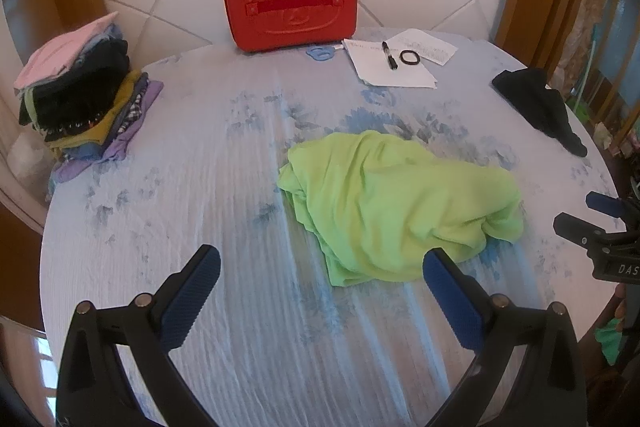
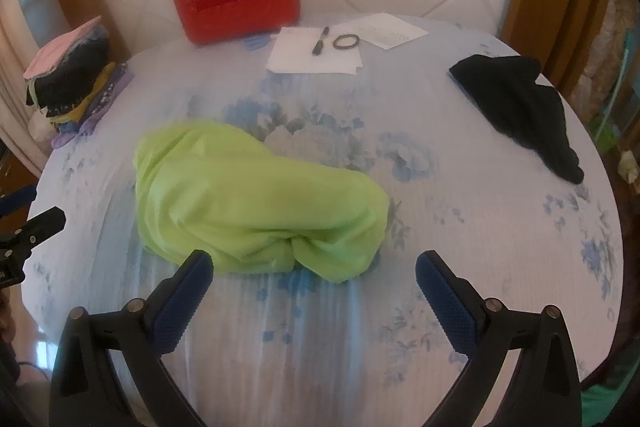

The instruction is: Fold clothes

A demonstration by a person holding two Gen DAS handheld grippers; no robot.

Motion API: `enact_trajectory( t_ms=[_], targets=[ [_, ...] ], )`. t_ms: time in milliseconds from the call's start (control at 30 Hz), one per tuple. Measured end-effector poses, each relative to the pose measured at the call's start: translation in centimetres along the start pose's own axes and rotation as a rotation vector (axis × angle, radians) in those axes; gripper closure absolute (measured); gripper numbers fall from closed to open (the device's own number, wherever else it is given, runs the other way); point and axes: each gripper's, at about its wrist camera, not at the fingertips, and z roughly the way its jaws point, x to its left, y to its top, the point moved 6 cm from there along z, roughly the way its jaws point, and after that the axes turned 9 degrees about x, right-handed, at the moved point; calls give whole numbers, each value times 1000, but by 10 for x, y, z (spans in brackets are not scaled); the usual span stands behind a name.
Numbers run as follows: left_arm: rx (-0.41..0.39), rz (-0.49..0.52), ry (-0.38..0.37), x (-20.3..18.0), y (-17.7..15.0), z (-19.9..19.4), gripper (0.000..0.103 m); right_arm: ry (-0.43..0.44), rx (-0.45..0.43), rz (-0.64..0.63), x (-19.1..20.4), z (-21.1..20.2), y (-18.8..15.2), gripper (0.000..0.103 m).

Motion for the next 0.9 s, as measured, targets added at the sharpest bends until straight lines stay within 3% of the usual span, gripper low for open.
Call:
enact_trajectory(
  t_ms=[400,767,900],
  targets=[
    [69,-28,18,18,9,42,0,4,71,25,-9,26,-1,0],
    [163,-14,-26,17,61,131,0,51,162,66,-20,75,15,0],
    [211,11,-28,4,62,163,0,78,183,66,-15,90,21,0]
  ],
)
